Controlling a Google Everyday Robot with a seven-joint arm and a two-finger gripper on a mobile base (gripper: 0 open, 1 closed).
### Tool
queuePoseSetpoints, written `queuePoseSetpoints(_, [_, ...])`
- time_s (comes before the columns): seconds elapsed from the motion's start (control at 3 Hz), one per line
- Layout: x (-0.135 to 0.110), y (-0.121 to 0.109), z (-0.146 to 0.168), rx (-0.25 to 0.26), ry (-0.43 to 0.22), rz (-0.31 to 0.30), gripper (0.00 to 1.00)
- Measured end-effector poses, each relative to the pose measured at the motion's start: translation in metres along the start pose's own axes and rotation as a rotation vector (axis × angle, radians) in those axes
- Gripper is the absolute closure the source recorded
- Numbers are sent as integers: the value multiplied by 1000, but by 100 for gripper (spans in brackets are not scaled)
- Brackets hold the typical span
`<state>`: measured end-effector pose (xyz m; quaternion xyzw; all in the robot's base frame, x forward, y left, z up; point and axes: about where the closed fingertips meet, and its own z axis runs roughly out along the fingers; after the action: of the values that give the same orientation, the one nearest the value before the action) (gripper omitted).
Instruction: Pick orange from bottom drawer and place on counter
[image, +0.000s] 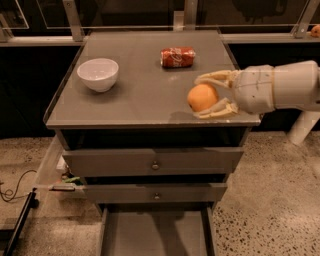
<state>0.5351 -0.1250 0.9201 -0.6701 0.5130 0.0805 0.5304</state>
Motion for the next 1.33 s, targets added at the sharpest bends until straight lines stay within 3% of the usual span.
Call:
queuePoseSetpoints(0.33, [20,-41,19,52,-18,51,100])
queuePoseSetpoints(0.67, [39,-64,39,95,-50,166,100])
queuePoseSetpoints(1.33, [66,-70,84,135,19,345,100])
